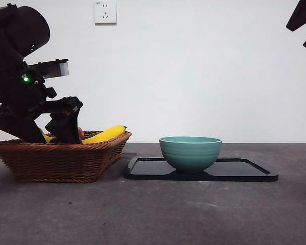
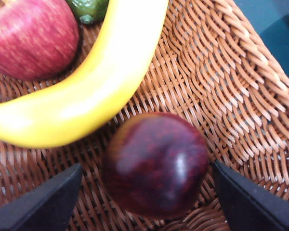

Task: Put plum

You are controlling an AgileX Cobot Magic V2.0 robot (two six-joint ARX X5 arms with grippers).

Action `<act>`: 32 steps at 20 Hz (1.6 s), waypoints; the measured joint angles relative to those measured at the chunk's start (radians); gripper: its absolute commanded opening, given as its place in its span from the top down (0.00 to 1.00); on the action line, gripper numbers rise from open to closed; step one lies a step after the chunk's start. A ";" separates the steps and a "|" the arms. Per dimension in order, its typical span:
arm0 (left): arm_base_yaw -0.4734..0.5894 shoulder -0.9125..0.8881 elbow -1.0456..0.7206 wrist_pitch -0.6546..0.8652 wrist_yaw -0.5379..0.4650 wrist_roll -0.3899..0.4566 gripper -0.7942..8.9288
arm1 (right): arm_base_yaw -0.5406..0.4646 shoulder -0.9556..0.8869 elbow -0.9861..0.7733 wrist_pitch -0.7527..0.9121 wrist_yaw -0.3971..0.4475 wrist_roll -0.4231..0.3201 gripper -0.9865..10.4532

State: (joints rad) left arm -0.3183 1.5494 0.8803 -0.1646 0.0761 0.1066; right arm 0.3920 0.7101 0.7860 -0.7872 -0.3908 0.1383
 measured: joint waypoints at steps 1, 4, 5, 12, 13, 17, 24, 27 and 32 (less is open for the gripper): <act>0.000 -0.009 0.000 0.000 0.000 0.000 0.47 | 0.000 0.000 0.000 0.000 0.000 0.000 0.74; 0.000 -0.080 0.000 0.000 0.000 -0.004 0.47 | 0.000 0.000 0.000 0.000 0.000 0.000 0.74; 0.000 -0.109 0.000 0.000 0.000 -0.010 0.47 | 0.000 0.000 0.000 0.000 0.000 0.000 0.74; -0.013 -0.338 0.000 -0.070 0.169 -0.102 0.47 | 0.000 0.000 0.000 0.000 0.000 0.000 0.74; -0.014 -0.369 0.000 -0.090 0.195 -0.111 0.47 | 0.000 0.000 0.000 0.000 0.000 0.000 0.74; -0.026 -0.486 0.000 -0.211 0.307 -0.129 0.47 | 0.000 0.000 0.000 0.000 0.000 0.000 0.74; -0.027 -0.611 0.000 -0.480 0.486 -0.130 0.47 | 0.000 0.000 0.000 0.000 0.000 0.000 0.74; -0.027 -0.616 0.000 -0.552 0.492 -0.120 0.47 | 0.000 0.000 0.000 0.000 0.000 0.000 0.74; -0.027 -0.616 0.000 -0.569 0.492 -0.111 0.47 | 0.000 0.000 0.000 0.000 0.000 0.000 0.74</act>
State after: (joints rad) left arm -0.3454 0.9337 0.8803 -0.7338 0.5686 -0.0040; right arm 0.3920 0.7101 0.7860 -0.7868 -0.3908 0.1383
